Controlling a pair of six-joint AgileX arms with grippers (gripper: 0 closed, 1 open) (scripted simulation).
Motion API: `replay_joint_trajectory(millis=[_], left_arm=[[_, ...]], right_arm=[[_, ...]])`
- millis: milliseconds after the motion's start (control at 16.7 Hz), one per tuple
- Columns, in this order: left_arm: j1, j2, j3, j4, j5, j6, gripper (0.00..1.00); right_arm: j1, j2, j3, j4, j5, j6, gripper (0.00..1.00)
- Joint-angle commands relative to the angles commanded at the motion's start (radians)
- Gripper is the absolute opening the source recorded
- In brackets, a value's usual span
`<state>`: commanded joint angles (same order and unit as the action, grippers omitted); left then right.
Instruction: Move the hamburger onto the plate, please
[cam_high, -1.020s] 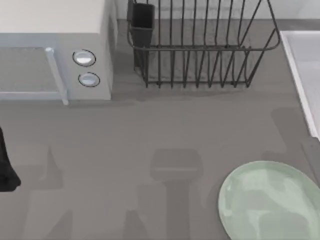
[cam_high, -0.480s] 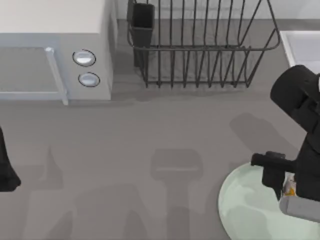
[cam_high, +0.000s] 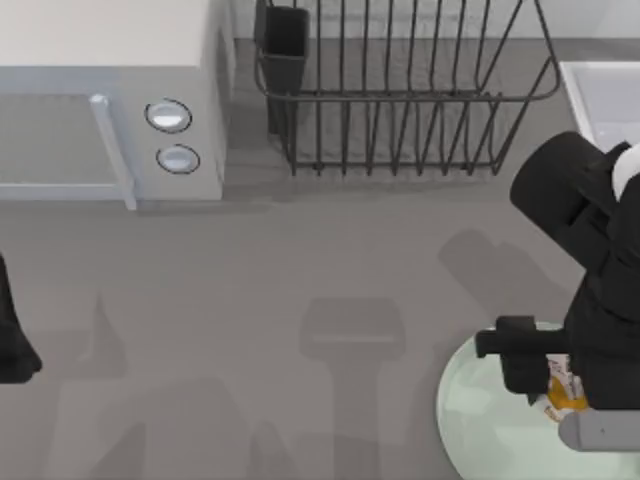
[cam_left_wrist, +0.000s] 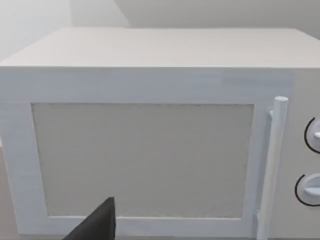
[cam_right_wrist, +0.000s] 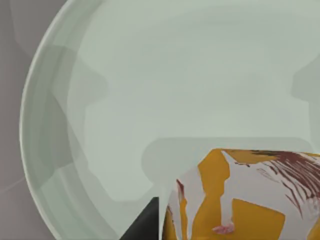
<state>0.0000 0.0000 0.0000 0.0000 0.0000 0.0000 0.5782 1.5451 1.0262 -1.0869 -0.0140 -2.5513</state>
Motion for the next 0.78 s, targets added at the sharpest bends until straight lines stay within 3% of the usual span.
replay_joint_trajectory(millis=[780], left_arm=[[0.000,0.000,0.000,0.000,0.000,0.000,1.00]], right_arm=[[-0.002,0.068,-0.123,0.191,0.000,-0.001,0.00]])
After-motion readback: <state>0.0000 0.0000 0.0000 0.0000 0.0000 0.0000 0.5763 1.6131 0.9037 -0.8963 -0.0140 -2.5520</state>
